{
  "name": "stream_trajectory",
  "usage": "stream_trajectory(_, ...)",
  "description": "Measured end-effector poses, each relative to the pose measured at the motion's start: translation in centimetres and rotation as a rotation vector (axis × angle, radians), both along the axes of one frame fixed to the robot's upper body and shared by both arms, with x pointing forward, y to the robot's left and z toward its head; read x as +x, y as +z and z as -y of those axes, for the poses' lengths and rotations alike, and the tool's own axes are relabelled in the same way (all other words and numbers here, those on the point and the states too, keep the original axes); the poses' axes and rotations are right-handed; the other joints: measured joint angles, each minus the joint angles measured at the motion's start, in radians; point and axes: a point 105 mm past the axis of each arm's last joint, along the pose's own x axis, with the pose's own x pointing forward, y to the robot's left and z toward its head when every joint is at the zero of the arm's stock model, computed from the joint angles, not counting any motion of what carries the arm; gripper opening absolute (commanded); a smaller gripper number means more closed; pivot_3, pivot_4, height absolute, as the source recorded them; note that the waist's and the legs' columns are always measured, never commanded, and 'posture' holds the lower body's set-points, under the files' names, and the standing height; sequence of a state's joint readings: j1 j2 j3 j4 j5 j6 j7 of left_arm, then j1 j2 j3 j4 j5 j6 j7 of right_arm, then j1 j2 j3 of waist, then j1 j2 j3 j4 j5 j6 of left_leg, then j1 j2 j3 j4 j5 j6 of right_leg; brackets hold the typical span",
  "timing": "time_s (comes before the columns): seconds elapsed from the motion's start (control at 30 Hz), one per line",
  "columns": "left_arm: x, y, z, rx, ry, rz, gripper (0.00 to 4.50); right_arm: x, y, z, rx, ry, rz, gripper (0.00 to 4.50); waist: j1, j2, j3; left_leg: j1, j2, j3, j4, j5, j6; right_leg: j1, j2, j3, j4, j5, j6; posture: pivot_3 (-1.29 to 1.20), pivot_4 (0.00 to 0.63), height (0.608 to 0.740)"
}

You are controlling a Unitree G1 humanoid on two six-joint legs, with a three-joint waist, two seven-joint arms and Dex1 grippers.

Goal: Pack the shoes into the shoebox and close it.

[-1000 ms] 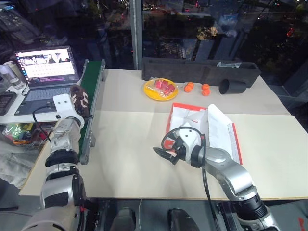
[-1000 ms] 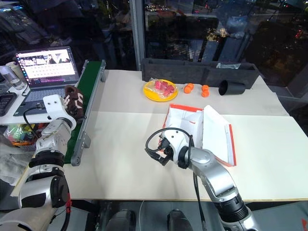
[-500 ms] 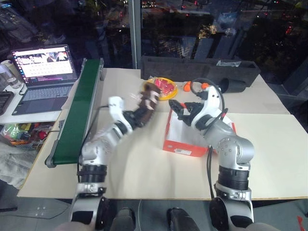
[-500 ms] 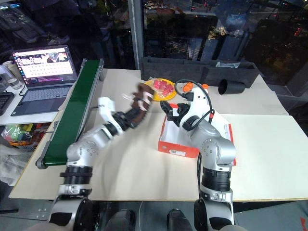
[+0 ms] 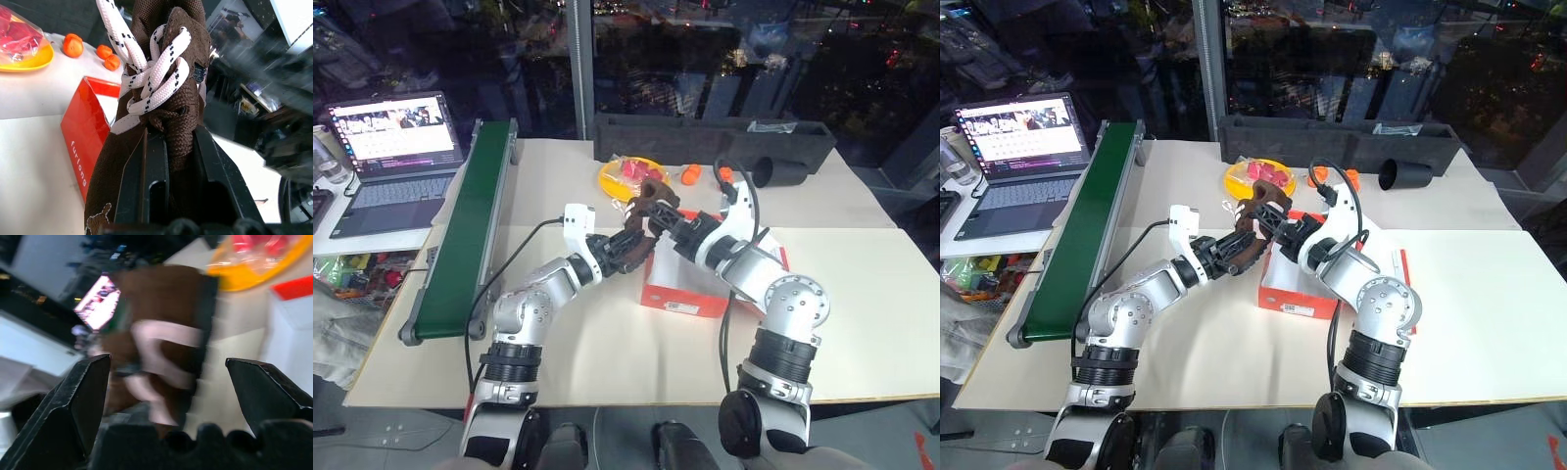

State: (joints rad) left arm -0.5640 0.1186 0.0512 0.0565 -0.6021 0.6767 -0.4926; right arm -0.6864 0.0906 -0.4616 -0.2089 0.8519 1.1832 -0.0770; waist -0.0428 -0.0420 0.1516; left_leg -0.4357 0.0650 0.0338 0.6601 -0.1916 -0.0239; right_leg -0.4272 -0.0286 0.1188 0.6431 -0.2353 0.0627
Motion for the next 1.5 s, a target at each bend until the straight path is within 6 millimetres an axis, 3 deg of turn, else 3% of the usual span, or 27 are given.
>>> stream_trajectory(0.1,-0.03,0.13,0.17,-0.002,-0.006,0.006,0.11,-0.03,0.11,-0.09,0.006,-0.004,-0.008,4.5,-0.001,0.0,0.0,0.0,0.0,0.0,0.0,0.0,0.0,0.0,0.0,0.0,0.0,0.0,0.0,0.0,0.15,0.713)
stream_trajectory(0.2,-0.01,0.14,0.19,-0.002,-0.004,0.007,0.11,0.11,0.06,-0.15,-0.008,-0.023,-0.015,3.73,-0.001,0.0,0.0,-0.001,0.0,-0.001,0.0,0.0,0.0,0.0,0.0,-0.001,-0.001,0.0,0.0,0.0,0.15,0.713)
stream_trajectory(0.53,-0.08,0.79,0.07,-0.011,-0.005,0.044,0.11,0.37,-0.29,0.57,0.001,-0.074,-0.022,0.42,-0.001,0.0,0.0,-0.003,0.0,-0.002,0.0,0.0,0.0,-0.001,0.0,-0.002,-0.002,0.0,0.0,0.0,0.15,0.713)
stream_trajectory(0.6,-0.07,0.77,0.05,-0.008,-0.003,0.044,0.11,0.37,-0.25,0.52,-0.001,-0.073,-0.02,0.06,-0.001,0.0,0.0,-0.003,0.0,-0.002,0.0,0.0,0.0,-0.001,0.0,-0.002,-0.002,0.0,0.0,0.0,0.15,0.713)
stream_trajectory(1.23,-0.03,0.72,-0.05,0.018,0.002,0.058,0.11,0.39,-0.34,0.31,-0.004,-0.081,-0.02,0.0,0.0,0.0,0.0,-0.003,0.0,-0.002,0.0,0.0,0.0,-0.001,0.0,-0.003,-0.003,0.0,0.0,0.0,0.15,0.713)
stream_trajectory(1.3,-0.03,0.73,-0.05,0.018,0.002,0.059,1.11,0.39,-0.34,0.31,-0.004,-0.081,-0.02,0.0,0.0,0.0,0.0,-0.003,0.0,-0.002,0.0,0.0,0.0,-0.001,0.0,-0.003,-0.003,0.0,0.0,0.0,0.15,0.713)
stream_trajectory(1.33,-0.02,0.71,-0.07,0.019,0.003,0.059,1.3,0.38,-0.33,0.31,-0.004,-0.081,-0.02,0.0,-0.001,0.0,0.0,-0.004,0.0,-0.002,0.0,0.0,0.0,-0.001,0.0,-0.003,-0.003,0.0,0.0,0.0,0.15,0.713)
stream_trajectory(1.5,-0.14,0.61,0.24,0.033,-0.011,0.064,3.07,0.36,-0.21,0.03,-0.004,-0.075,-0.014,0.0,0.0,0.001,0.0,-0.004,0.0,-0.003,0.0,0.0,0.0,-0.001,0.0,-0.003,-0.003,0.0,0.0,0.0,0.15,0.713)
